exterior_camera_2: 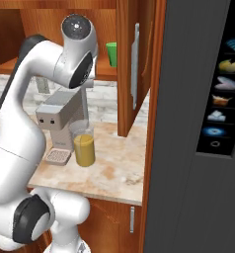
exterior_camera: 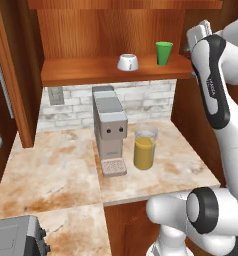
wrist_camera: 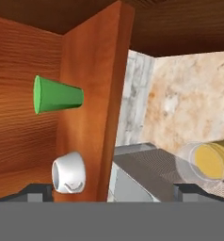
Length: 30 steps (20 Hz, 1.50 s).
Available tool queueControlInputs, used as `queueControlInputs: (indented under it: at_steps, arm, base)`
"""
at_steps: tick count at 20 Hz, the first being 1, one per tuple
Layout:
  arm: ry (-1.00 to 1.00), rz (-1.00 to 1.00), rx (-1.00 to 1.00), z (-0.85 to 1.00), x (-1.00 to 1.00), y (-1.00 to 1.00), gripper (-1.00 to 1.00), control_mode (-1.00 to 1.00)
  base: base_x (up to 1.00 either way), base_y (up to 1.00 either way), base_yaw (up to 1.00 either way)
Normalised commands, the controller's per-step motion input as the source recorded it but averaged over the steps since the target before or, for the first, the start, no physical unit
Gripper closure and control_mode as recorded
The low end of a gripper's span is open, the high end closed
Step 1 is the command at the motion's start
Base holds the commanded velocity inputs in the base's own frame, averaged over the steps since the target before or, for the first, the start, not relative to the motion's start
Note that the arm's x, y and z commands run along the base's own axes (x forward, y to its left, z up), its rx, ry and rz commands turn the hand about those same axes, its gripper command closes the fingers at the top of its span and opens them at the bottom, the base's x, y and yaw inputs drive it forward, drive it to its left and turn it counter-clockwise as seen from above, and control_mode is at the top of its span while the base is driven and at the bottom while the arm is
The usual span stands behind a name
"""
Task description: There is a tray on the dining counter. Grab the cup, mug, and pitcher and place them on the tray. The pitcher may be placed next to the tray if it cannot fit the tray.
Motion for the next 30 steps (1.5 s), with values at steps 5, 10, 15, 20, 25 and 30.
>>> queueControlInputs:
  at_steps: [5,10,15,20,25,30]
  arm:
    - [-0.04,0.00,0.11,0.00,0.25,-0.25,-1.00,-1.00]
    - [-0.03,0.00,0.06,0.00,0.40,-0.13,-1.00,-1.00]
    - [-0.01,0.00,0.00,0.00,0.47,0.00,-1.00,-1.00]
    - [0.00,0.00,0.00,0.01,0.43,0.00,-1.00,-1.00]
    - [0.00,0.00,0.00,0.02,0.40,0.04,-1.00,-1.00]
    - [0.00,0.00,0.00,0.00,0.40,0.00,-1.00,-1.00]
  base:
    - [0.00,0.00,0.00]
    - [0.00,0.00,0.00]
    - [0.00,0.00,0.00]
    - [0.00,0.00,0.00]
    - [0.00,0.00,0.00]
    - [0.00,0.00,0.00]
